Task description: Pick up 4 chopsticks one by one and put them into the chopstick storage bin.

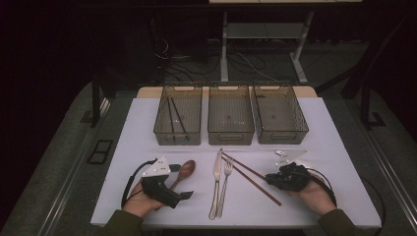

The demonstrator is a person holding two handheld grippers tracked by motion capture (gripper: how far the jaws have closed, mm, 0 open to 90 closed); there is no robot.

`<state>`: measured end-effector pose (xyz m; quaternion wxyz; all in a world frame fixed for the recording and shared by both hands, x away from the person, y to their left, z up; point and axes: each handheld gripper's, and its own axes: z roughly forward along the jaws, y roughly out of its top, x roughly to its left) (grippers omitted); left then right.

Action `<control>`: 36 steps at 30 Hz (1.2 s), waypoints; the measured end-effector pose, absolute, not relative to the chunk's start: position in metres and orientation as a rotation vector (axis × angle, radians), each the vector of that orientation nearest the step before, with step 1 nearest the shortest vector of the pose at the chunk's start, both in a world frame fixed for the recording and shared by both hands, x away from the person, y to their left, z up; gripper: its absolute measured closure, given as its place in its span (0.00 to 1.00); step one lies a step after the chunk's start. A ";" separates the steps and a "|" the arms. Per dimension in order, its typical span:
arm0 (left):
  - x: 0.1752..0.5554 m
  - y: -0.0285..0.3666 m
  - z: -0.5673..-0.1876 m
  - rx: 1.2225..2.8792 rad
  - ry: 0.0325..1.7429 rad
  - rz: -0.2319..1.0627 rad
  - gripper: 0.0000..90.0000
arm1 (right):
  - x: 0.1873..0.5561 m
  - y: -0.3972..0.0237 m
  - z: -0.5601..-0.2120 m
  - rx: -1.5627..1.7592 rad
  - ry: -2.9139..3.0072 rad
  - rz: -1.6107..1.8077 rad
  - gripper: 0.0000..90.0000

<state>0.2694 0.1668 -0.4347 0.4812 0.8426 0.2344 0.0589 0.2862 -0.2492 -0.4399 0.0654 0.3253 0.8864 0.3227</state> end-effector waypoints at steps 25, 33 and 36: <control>0.270 0.167 -0.435 2.056 0.572 0.144 0.00 | 0.282 -0.273 -0.420 1.008 2.590 1.094 0.94; 0.269 0.167 -0.435 2.057 0.572 0.145 0.00 | 0.280 -0.281 -0.412 1.010 2.568 1.172 0.94; 0.270 0.167 -0.435 2.058 0.571 0.145 0.00 | 0.280 -0.283 -0.409 1.010 2.564 1.208 0.94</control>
